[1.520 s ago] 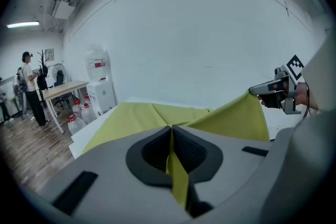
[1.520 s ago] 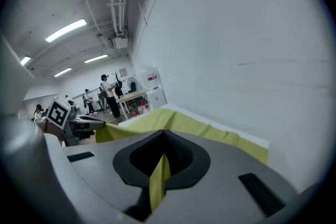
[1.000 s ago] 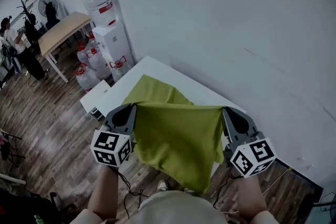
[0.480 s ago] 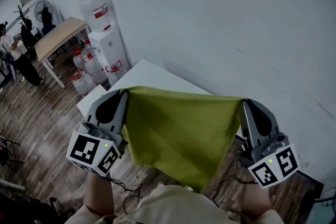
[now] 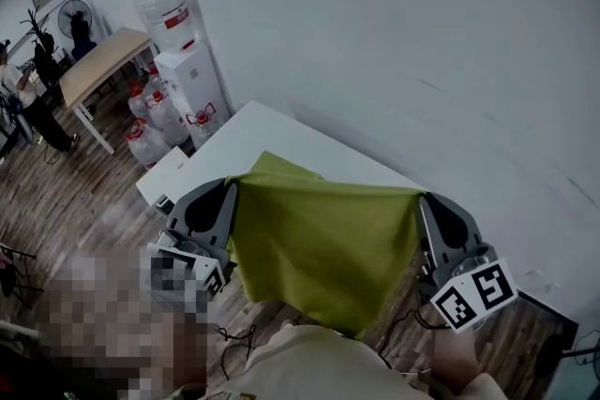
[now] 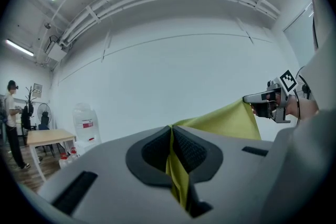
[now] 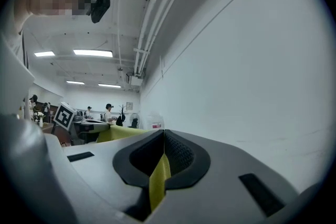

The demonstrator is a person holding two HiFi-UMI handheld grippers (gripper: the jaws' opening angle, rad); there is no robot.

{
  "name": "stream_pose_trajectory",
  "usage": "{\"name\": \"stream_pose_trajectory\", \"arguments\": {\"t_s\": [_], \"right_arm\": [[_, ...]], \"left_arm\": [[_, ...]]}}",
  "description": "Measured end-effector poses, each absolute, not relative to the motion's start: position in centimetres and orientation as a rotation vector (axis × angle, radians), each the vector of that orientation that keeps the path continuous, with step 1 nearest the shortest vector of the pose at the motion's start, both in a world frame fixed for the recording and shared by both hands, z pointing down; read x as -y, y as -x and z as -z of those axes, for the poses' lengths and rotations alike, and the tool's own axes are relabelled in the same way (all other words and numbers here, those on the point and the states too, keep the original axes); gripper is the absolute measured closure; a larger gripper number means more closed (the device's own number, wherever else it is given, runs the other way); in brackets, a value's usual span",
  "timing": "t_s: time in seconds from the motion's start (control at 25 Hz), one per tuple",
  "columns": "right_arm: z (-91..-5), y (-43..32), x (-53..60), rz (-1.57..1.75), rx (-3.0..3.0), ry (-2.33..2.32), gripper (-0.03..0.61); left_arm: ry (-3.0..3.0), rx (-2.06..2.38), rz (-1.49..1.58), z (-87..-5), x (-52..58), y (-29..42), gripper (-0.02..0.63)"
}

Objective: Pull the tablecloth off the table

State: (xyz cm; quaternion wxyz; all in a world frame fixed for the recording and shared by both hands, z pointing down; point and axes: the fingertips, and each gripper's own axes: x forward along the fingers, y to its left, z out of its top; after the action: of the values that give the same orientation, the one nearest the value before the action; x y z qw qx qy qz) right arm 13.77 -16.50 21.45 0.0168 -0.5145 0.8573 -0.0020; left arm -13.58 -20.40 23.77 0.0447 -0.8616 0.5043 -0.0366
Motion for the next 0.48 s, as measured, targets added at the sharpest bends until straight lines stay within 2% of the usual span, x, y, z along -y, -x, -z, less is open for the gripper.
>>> {"name": "stream_pose_trajectory", "arguments": {"t_s": [0.48], "right_arm": [[-29.8,-14.2,17.8,0.161,-2.754,1.703,0.548]], "left_arm": [[2.709,-1.608,0.299,-31.7,20.6,13.1,0.591]]}}
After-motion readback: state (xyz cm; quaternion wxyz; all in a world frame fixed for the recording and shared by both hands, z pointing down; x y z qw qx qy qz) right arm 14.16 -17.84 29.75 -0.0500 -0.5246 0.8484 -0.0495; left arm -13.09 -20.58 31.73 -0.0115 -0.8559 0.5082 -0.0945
